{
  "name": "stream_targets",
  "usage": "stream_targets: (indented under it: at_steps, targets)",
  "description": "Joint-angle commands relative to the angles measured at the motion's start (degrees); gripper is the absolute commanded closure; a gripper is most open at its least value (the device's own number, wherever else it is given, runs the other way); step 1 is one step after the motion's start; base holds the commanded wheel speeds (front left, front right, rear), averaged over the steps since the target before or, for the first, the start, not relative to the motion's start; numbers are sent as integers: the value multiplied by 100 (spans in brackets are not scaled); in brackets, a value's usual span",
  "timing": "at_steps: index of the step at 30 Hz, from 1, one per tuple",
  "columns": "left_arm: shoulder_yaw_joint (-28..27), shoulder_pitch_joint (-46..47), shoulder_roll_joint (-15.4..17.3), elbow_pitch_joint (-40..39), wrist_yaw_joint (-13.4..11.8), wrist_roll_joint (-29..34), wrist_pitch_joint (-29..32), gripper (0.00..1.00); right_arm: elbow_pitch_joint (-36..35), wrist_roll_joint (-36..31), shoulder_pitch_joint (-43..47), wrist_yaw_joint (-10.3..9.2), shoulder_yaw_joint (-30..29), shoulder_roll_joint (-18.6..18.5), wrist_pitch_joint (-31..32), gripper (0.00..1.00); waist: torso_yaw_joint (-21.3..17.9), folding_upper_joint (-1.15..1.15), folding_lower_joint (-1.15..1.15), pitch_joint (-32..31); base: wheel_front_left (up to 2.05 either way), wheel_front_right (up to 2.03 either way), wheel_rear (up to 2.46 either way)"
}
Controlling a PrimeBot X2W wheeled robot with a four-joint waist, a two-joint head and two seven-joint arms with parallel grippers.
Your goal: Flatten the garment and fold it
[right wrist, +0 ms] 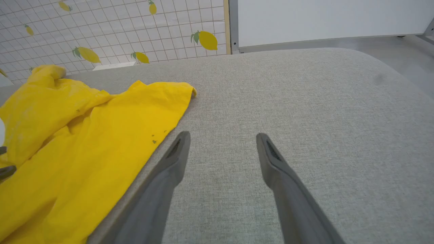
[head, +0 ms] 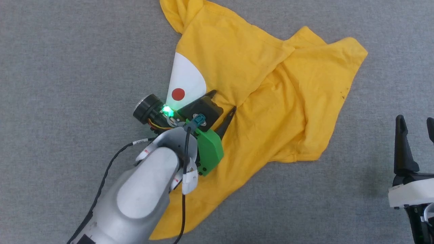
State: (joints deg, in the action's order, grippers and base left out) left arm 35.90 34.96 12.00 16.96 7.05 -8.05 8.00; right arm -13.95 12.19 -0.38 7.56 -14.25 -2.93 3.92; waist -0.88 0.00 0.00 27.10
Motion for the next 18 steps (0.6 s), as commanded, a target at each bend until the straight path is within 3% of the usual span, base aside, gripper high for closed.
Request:
stream_targets:
  at_steps: [1, 5, 10, 18]
  targets:
    - [37, 25, -8, 170, 30, -16, -2, 100, 30, 45, -124, -8, 4, 5, -46, 0, 8, 0, 0, -22, 0, 0, 0]
    - [-132, 151, -44, 198, -47, -143, -280, 100, 70, 20, -143, -8, -41, 5, -36, 0, 85, 0, 0, -142, 0, 0, 0]
    - [-723, 408, 15, 15, -219, -561, -529, 100, 50, -21, -134, -8, -68, 5, 14, 0, 175, 0, 0, -278, 0, 0, 0]
    - [-1570, 816, 461, 195, -501, -887, -829, 100, -26, -51, -104, -8, -47, 5, 87, 0, 209, 0, 0, -193, 0, 0, 0]
